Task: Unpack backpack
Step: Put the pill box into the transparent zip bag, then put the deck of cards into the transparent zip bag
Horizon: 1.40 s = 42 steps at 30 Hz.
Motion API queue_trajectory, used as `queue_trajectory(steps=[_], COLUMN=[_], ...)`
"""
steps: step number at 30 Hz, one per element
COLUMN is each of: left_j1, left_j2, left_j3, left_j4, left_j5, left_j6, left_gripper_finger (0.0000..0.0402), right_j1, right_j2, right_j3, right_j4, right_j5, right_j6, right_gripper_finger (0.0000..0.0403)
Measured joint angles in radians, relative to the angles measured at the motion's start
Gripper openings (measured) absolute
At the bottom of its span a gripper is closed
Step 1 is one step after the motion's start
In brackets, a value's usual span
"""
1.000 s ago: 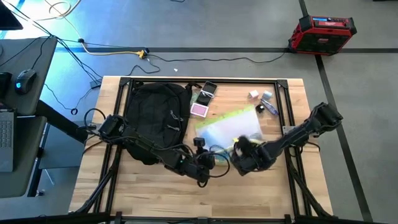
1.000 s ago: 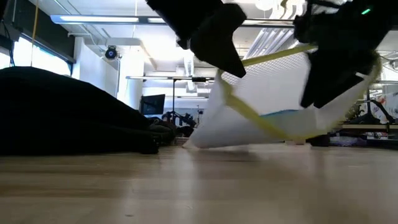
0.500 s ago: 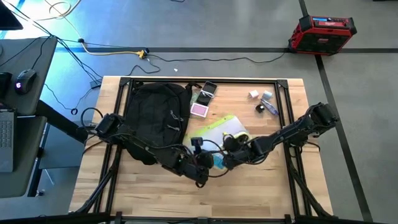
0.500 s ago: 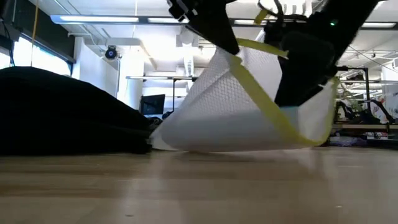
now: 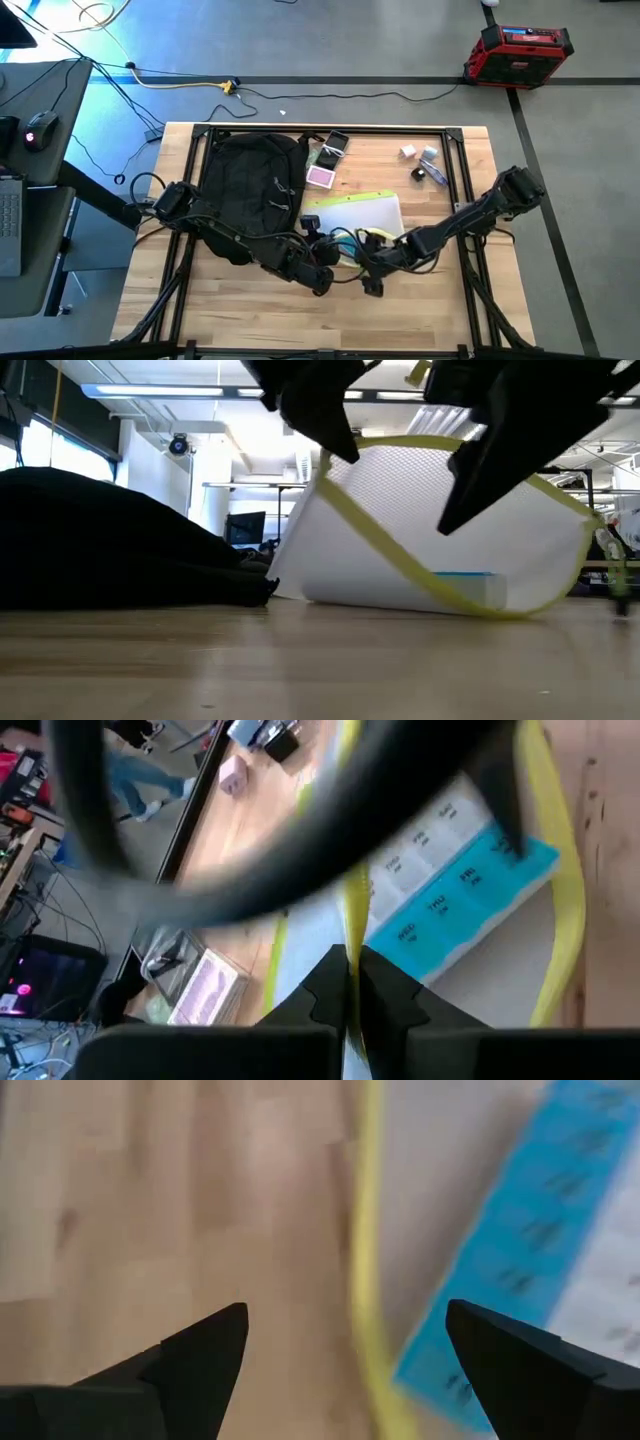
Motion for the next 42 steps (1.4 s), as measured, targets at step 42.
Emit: queue_trajectory(steps=[42], left_j1=[-0.026], left_j2=[-0.086], left_j3=[0.044], left_j4=[-0.157], left_j5=[0.134], left_j6=[0.024], left_gripper_finger=[0.0], right_j1=[0.049], right_j2=[0.141], right_j3=[0.248], right_j4=[-0.408], right_j5=[0.301], right_j6=[0.063], right_gripper_finger=[0.0329])
